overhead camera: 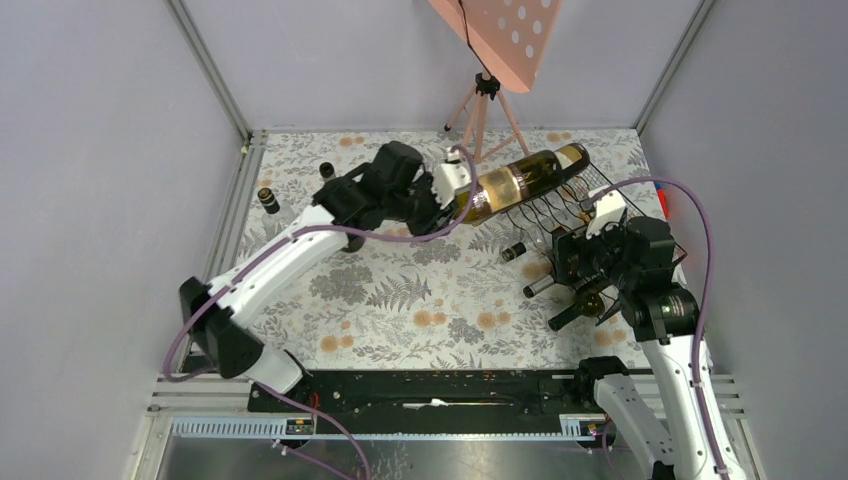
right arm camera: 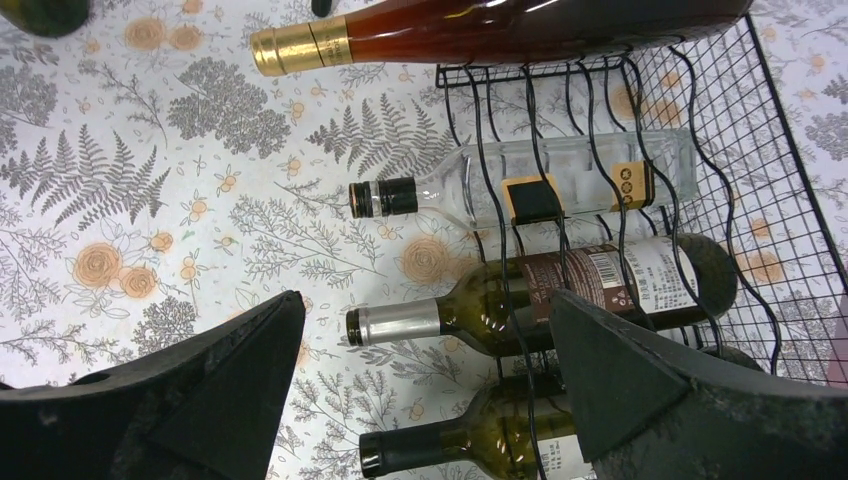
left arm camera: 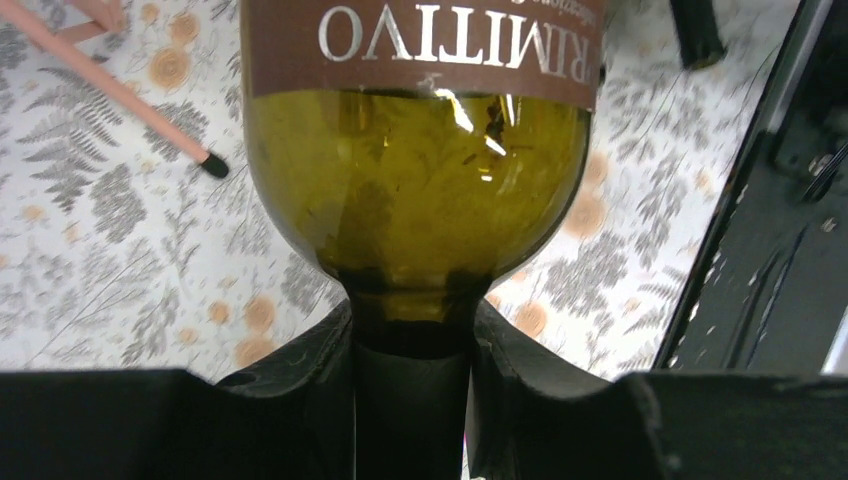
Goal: Put the wine bottle on the wine rack
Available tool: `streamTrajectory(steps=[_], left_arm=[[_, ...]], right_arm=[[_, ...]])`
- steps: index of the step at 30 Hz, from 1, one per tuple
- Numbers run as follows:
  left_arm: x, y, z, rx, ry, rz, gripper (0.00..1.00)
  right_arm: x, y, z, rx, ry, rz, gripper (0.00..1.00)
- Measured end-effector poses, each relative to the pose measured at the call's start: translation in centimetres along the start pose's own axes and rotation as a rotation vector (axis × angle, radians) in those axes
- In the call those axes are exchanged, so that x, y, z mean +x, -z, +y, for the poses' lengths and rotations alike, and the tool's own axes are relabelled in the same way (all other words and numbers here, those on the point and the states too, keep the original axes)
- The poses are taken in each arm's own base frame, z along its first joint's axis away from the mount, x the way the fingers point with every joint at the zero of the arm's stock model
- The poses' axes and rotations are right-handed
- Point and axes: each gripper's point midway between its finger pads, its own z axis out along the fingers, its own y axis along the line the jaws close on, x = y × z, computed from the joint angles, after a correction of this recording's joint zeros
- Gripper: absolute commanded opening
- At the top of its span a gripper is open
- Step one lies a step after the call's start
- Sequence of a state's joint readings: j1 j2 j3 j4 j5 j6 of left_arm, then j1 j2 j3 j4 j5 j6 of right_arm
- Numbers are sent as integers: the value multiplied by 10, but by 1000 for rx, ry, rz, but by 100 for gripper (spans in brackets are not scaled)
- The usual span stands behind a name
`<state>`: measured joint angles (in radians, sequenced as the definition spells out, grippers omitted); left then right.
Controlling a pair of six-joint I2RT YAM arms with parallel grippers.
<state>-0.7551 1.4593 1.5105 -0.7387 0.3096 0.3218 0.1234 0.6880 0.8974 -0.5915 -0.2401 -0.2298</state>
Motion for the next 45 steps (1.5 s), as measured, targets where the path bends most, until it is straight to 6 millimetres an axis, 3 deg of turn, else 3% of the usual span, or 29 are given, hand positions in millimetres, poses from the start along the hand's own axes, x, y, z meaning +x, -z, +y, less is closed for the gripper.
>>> streamTrajectory(steps=[5, 9, 15, 20, 33, 39, 45], left_arm=[[-31, -44, -6, 47, 109, -12, 0], [-45, -86, -15, 98, 202, 0, 0], [-48, -142, -21, 165, 315, 38, 0], [-40, -173, -26, 193, 357, 73, 0], [-33, -218, -49, 247, 448, 102, 0], [-22, -228, -50, 245, 486, 130, 12], [-24, -229, -47, 240, 492, 125, 26]], right_arm=[[-5, 10, -5, 31, -14, -40, 100], [-9, 18, -10, 62, -15, -72, 100], [-7, 25, -16, 103, -19, -90, 100], [-7, 28, -18, 117, -19, -97, 100], [-4, 28, -19, 120, -13, -95, 100], [-4, 28, -19, 122, -14, -96, 100], [-4, 28, -19, 122, -14, -96, 100]])
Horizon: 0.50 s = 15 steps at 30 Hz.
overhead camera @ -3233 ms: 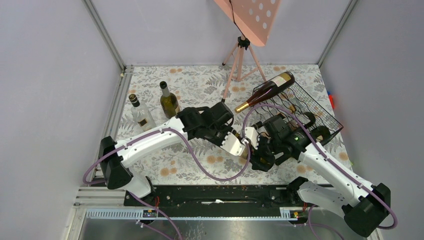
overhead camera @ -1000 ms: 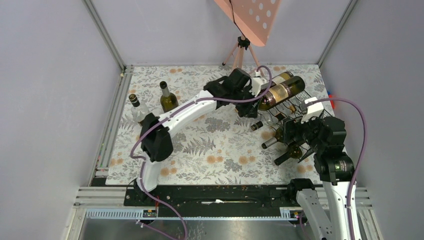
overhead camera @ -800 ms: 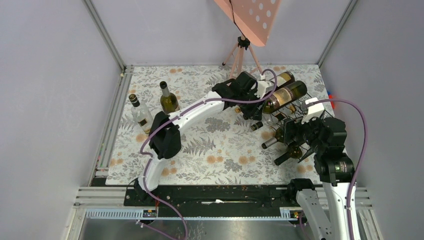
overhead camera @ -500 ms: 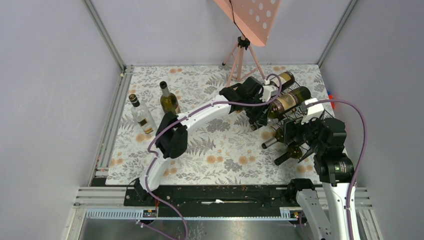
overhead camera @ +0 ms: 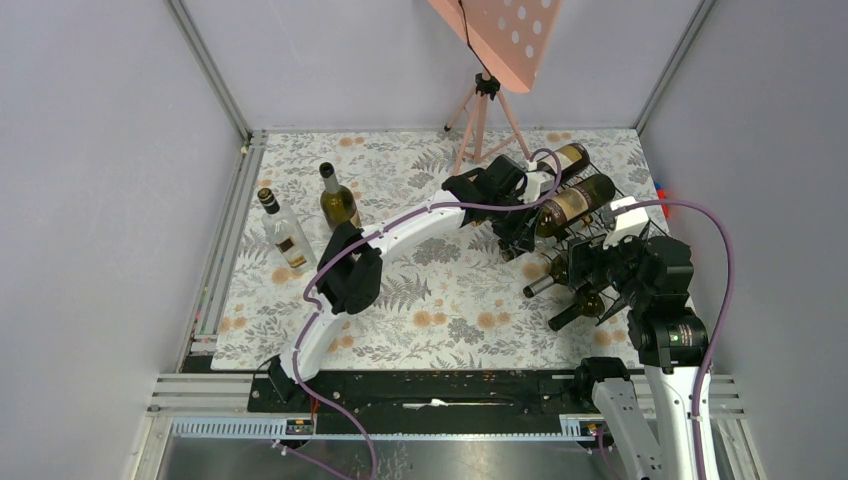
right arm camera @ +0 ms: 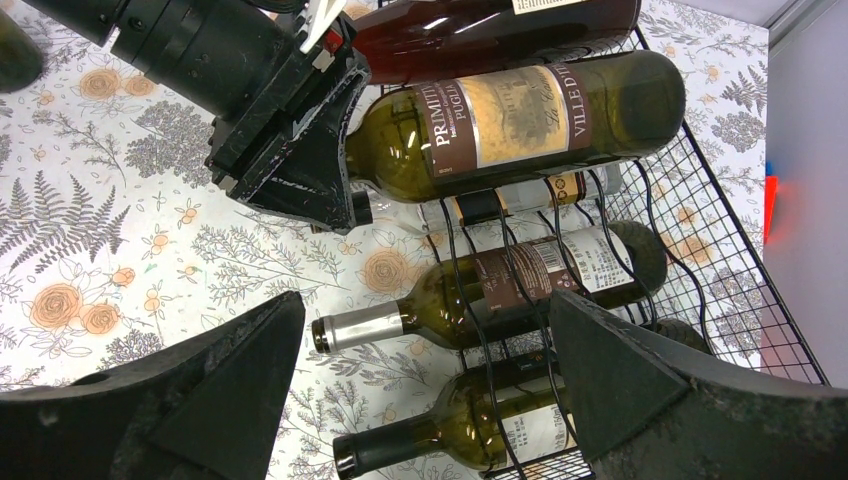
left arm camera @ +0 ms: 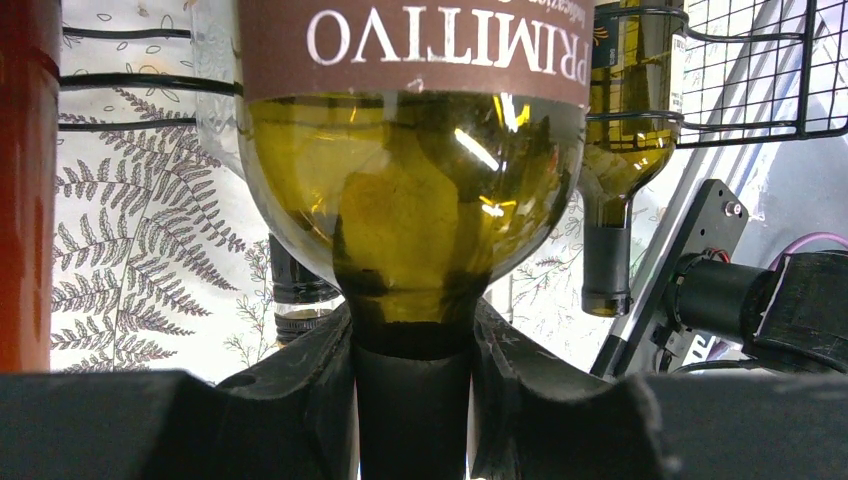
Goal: Put the wine bottle on the wine rack
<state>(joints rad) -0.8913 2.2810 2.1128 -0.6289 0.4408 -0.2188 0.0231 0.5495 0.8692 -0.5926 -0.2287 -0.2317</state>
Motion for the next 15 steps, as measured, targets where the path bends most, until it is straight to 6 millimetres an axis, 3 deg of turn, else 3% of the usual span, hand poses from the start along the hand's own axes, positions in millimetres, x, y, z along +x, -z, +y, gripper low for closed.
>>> streamTrajectory(steps=[7, 15], left_arm=[[-2, -2, 1, 1, -11, -9, 45], [-32, 1, -4, 13, -75, -104, 65]], right_arm=[[2, 0, -1, 3, 3, 1, 100], [2, 0, -1, 3, 5, 3, 100]])
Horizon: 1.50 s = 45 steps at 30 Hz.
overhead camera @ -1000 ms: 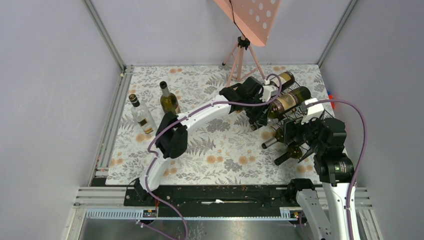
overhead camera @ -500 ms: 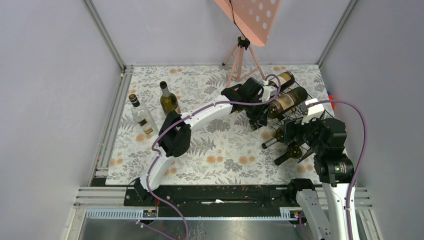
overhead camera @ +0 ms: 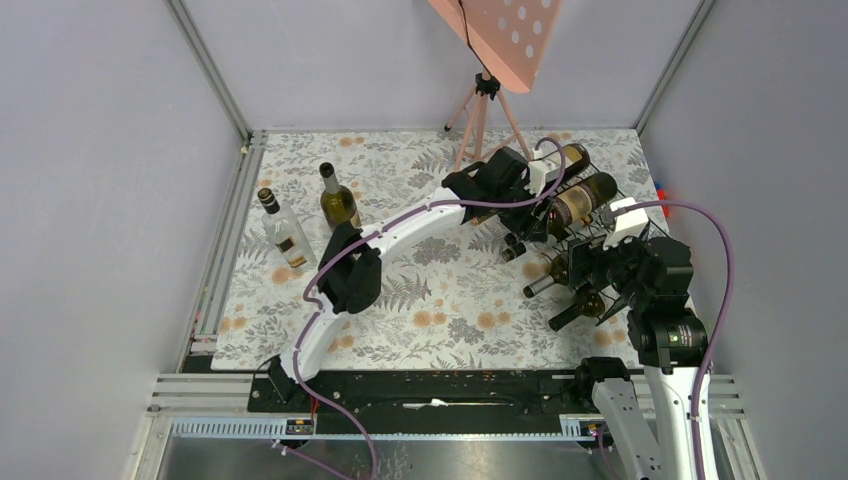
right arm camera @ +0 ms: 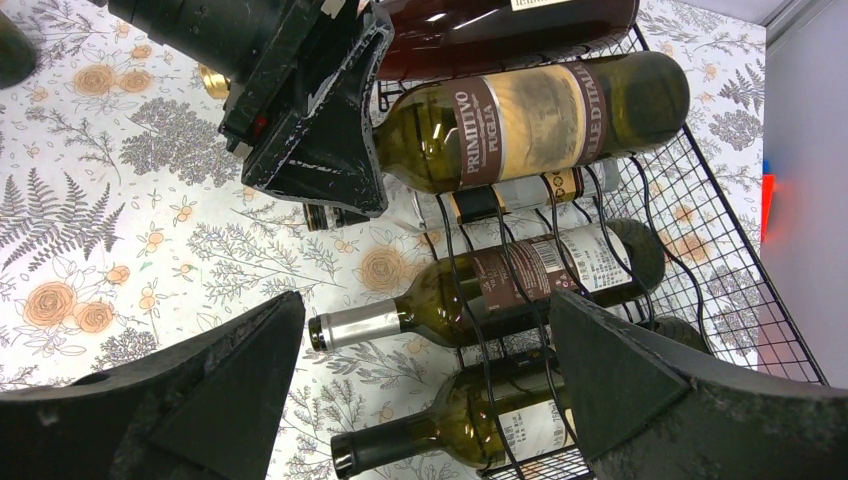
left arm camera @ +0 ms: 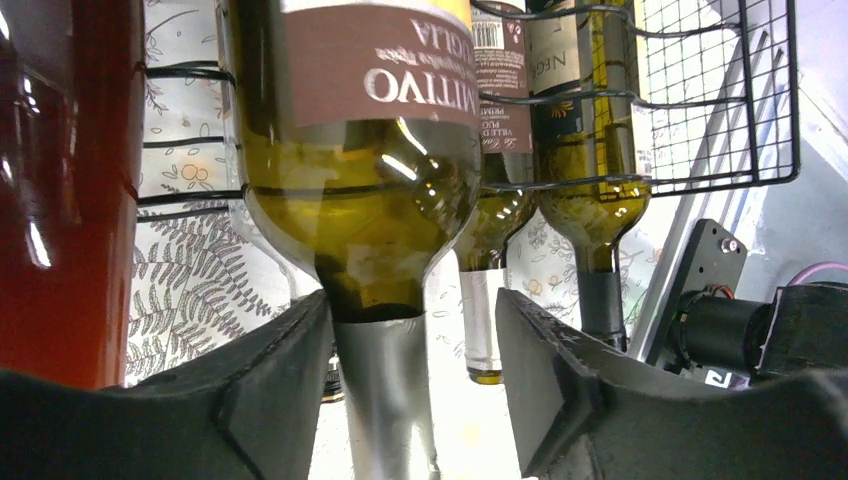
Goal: Put the wine bottle on the wine rack
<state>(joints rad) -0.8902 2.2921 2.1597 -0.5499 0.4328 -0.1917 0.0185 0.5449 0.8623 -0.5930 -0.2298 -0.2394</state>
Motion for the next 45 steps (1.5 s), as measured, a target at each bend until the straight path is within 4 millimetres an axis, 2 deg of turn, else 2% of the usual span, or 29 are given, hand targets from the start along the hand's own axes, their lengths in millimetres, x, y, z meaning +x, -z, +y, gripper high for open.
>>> streamTrajectory(steps=[3, 12, 16, 20, 27, 30, 33, 38, 45], left_arm=[[-4, 0, 0, -2, -16, -11, 74], [-8, 4, 1, -11, -38, -23, 80], [-11, 16, -5, -13, -52, -35, 84], [-18, 40, -16, -15, -79, -57, 87], [-30, 103, -36, -56, -186, -125, 91], [-35, 132, -36, -113, -248, -154, 93], [-34, 164, -33, -187, -303, -171, 99], [-28, 232, -19, -339, -370, -211, 99], [-6, 344, 11, -580, -355, -299, 99]], right_arm=[[1, 0, 0, 0, 0, 1, 100], [1, -1, 0, 0, 2, 3, 100], [1, -1, 0, 0, 2, 3, 100], [1, 0, 0, -1, 2, 2, 100], [0, 0, 3, -16, 3, -5, 100], [0, 0, 3, -16, 4, -5, 99], [1, 0, 3, -21, 6, -2, 100], [4, -4, 5, -37, 9, 13, 100], [11, -12, 16, -113, 8, 44, 100]])
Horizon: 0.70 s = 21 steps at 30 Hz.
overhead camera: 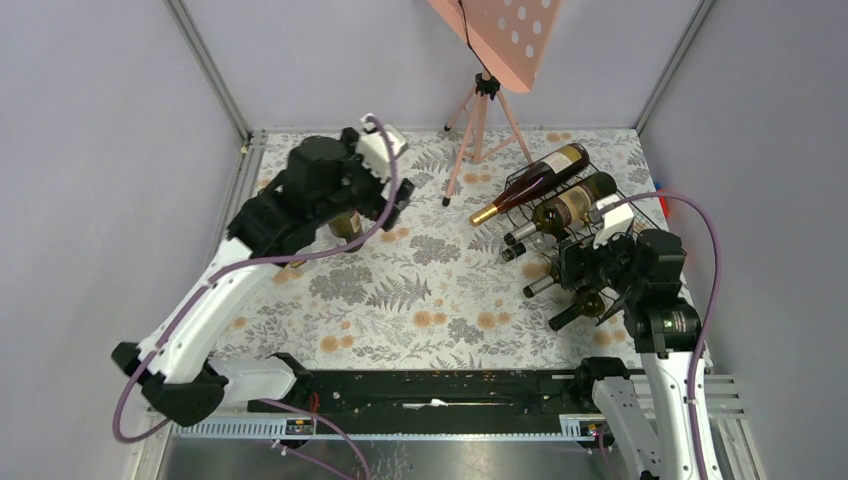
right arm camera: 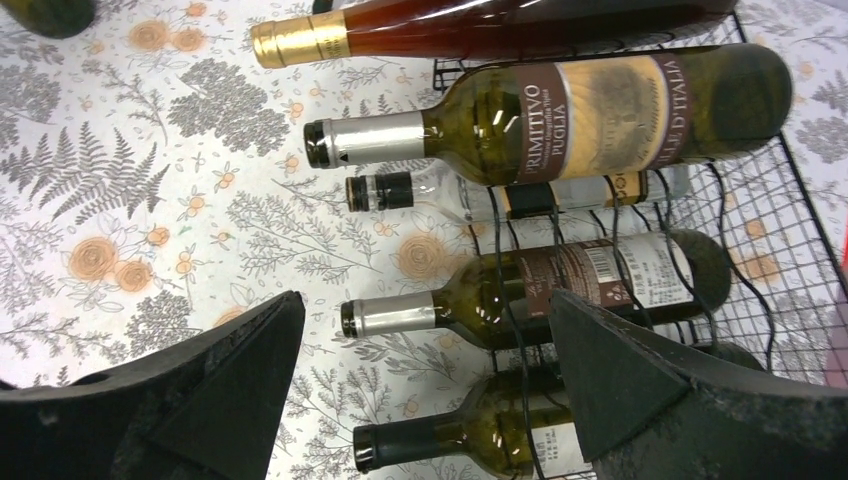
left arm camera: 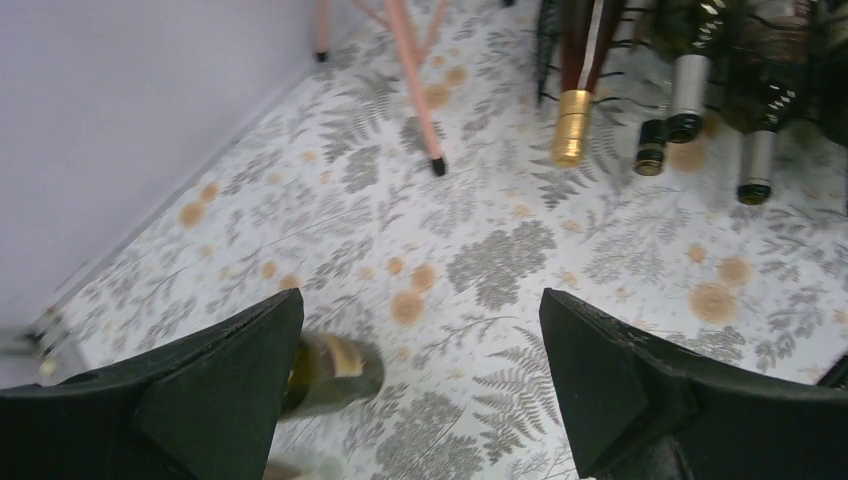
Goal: Put the wine bottle on the wine rack
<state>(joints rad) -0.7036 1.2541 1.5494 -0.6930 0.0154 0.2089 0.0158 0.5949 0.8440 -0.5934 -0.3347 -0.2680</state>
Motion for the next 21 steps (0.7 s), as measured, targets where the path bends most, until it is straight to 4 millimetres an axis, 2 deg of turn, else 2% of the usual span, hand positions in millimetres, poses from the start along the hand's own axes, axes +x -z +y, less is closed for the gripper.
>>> streamTrajectory(steps=[4, 9, 12, 17, 21], left_arm=[[4, 37, 35, -128, 25, -15, 99], [17, 60, 68, -252, 77, 12, 99], [30, 63, 83, -305, 118, 39, 99], [48, 62, 94, -346, 174, 84, 99], [60, 53, 105, -376, 231, 123, 99]], right_arm=[[4, -7, 7, -58, -10, 26, 100], [12, -18, 20, -161, -22, 77, 100], [6, -23, 27, -237, -16, 100, 100], [2, -25, 35, -301, -11, 98, 100], [1, -24, 40, -336, 0, 89, 100]])
